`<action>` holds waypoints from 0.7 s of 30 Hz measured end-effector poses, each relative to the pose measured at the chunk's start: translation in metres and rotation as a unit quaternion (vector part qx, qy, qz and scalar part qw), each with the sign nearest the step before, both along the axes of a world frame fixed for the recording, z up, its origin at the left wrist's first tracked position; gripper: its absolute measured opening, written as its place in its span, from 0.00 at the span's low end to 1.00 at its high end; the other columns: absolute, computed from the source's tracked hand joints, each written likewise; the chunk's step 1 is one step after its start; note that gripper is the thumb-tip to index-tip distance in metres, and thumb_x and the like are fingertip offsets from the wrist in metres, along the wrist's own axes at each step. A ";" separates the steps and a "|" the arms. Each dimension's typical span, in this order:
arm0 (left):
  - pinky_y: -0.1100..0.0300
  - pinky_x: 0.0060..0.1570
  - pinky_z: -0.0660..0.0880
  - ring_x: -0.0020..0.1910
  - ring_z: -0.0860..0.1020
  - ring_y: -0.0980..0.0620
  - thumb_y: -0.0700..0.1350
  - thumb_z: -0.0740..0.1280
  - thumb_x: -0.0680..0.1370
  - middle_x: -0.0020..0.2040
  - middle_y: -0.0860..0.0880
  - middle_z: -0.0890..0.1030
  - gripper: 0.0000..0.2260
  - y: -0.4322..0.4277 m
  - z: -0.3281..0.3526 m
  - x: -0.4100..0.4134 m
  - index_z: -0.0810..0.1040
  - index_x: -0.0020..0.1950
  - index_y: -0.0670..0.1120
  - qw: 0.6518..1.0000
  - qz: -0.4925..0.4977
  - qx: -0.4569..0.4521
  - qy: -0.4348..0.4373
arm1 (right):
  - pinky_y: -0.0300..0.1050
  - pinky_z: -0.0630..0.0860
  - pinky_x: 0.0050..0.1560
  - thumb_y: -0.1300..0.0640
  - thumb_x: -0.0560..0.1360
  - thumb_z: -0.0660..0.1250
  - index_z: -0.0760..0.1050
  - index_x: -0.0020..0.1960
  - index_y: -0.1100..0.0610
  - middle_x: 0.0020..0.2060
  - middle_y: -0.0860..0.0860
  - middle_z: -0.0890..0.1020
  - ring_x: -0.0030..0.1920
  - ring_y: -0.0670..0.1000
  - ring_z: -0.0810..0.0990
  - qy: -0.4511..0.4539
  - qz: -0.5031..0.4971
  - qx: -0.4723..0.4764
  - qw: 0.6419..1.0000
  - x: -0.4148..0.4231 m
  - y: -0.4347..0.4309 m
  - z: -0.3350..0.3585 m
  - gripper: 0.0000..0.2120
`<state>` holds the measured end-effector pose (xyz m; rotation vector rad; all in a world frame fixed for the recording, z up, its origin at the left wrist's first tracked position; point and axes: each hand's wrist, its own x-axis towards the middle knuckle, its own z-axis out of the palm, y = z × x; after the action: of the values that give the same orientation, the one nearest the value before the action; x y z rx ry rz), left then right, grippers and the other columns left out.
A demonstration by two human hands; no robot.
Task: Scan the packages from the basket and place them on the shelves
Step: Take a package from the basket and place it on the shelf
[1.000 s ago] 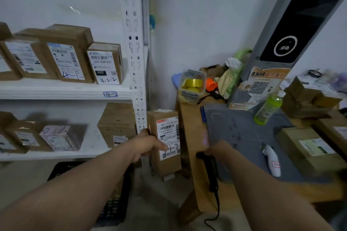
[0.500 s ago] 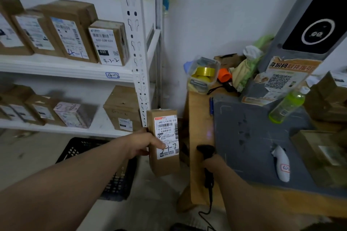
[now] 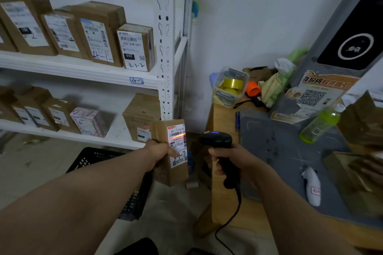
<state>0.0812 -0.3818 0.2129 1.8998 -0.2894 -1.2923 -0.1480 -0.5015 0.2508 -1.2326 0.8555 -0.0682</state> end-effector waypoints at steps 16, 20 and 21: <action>0.41 0.63 0.75 0.54 0.84 0.42 0.42 0.74 0.71 0.52 0.45 0.86 0.18 0.006 0.024 0.028 0.81 0.61 0.46 0.991 -0.120 -0.055 0.032 | 0.50 0.79 0.43 0.59 0.74 0.75 0.78 0.61 0.55 0.42 0.55 0.80 0.35 0.52 0.79 -0.034 -0.080 -0.055 0.995 0.008 0.001 0.007 0.16; 0.45 0.65 0.74 0.56 0.84 0.43 0.40 0.74 0.70 0.55 0.44 0.86 0.19 0.014 0.030 0.029 0.80 0.62 0.44 0.977 -0.196 -0.073 0.043 | 0.46 0.76 0.35 0.59 0.74 0.75 0.79 0.61 0.57 0.44 0.57 0.80 0.34 0.51 0.77 -0.071 -0.131 -0.065 0.987 0.020 0.004 0.008 0.16; 0.45 0.65 0.73 0.57 0.83 0.43 0.42 0.75 0.68 0.56 0.44 0.85 0.22 0.014 0.032 0.029 0.80 0.63 0.44 0.972 -0.218 -0.072 0.050 | 0.45 0.76 0.34 0.58 0.74 0.76 0.79 0.61 0.57 0.44 0.57 0.81 0.34 0.51 0.77 -0.071 -0.132 -0.069 0.986 0.022 0.005 0.008 0.17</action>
<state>0.1099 -0.3673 0.2453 1.6959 -0.7600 -1.5978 -0.1260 -0.4968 0.2592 -1.2215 0.8962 -0.4308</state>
